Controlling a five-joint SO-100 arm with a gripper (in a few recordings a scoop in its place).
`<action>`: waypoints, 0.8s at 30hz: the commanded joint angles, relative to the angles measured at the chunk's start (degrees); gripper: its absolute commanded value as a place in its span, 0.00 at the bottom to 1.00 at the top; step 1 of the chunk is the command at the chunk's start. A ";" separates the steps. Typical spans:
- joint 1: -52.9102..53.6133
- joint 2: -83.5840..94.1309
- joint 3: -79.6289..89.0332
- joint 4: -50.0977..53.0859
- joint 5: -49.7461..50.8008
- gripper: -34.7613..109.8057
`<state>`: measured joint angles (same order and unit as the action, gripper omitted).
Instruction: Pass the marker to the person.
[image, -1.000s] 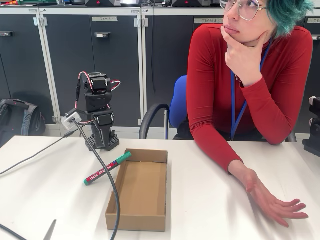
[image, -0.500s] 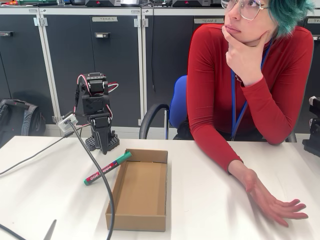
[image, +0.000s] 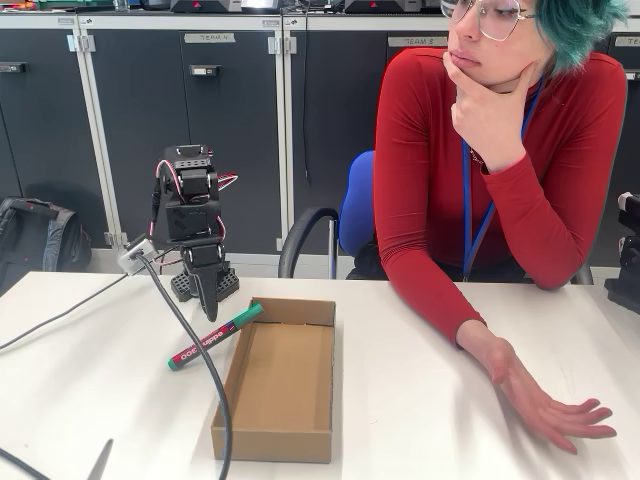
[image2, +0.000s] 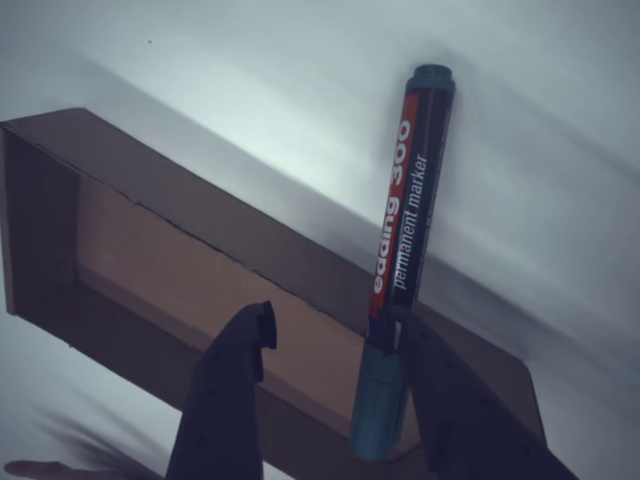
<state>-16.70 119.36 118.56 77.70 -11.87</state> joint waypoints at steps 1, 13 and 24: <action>-0.79 -1.49 -3.43 -0.53 -0.53 0.40; -0.79 -5.62 -6.94 5.71 -3.78 0.40; -0.97 -6.50 -3.87 7.91 -7.82 0.40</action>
<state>-17.84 113.03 114.43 86.13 -18.81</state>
